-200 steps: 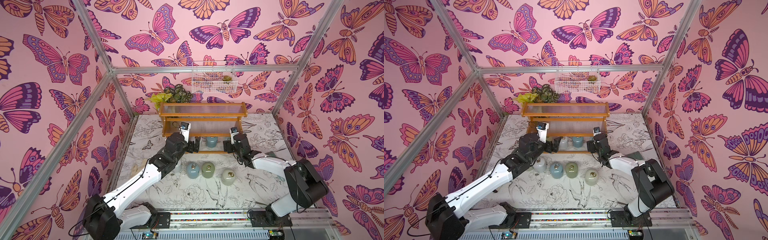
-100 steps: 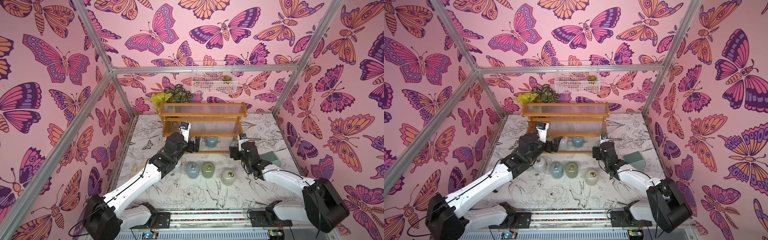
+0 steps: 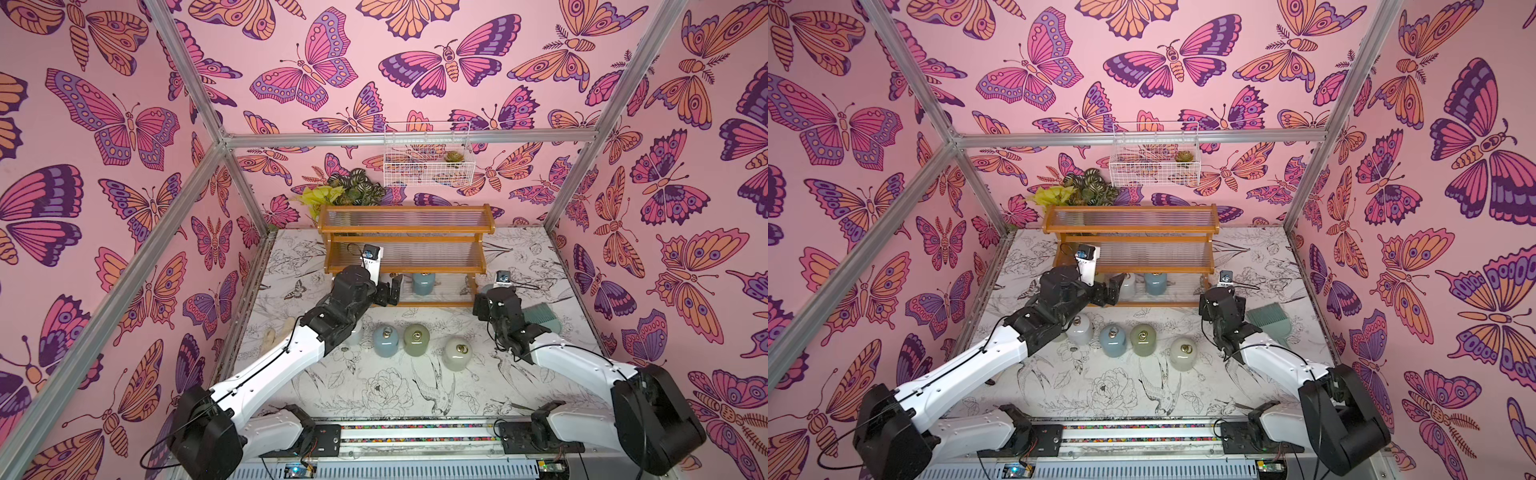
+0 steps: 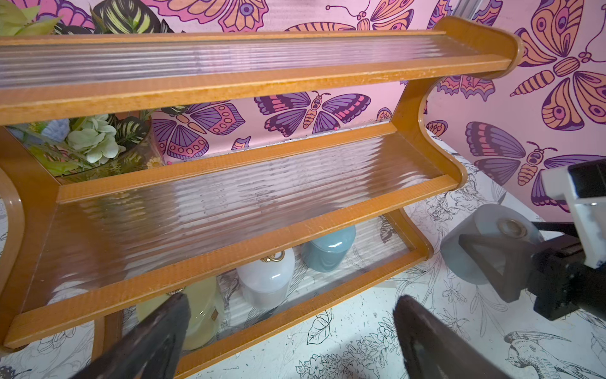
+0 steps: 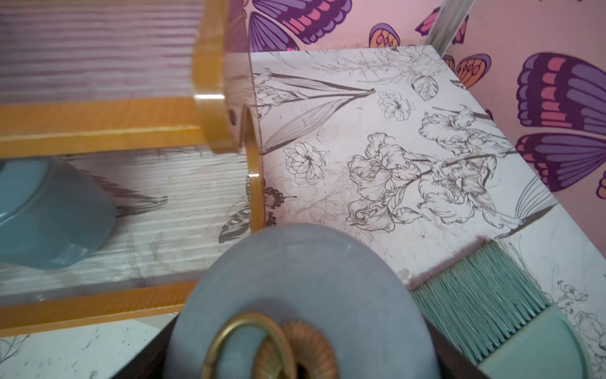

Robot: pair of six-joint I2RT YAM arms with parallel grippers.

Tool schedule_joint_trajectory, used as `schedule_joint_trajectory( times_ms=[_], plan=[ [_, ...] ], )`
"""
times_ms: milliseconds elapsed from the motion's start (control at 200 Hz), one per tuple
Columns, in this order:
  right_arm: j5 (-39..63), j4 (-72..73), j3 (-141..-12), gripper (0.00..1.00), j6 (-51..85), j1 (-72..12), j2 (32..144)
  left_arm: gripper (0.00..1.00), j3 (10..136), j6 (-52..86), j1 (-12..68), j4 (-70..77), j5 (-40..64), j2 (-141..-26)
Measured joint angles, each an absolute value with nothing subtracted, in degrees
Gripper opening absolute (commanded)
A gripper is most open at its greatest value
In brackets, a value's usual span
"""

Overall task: Remove the tea canisters from the shelf
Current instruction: Place the tea canister at the center of the board.

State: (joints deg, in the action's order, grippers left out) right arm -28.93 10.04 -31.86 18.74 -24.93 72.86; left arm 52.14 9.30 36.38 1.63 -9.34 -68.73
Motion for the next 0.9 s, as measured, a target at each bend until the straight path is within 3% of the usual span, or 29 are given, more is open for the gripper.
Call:
schedule_joint_trajectory(
  times_ms=[561, 901],
  plan=[
    [-29.7, 11.2, -28.8, 0.76, 26.5, -22.7, 78.5, 1.0, 52.4, 9.3, 36.4, 1.6, -8.7, -68.9],
    [-29.8, 13.0, -28.5, 0.82, 28.8, -22.7, 79.2, 1.0, 52.6, 9.3, 36.4, 1.6, -8.6, -68.9]
  ],
)
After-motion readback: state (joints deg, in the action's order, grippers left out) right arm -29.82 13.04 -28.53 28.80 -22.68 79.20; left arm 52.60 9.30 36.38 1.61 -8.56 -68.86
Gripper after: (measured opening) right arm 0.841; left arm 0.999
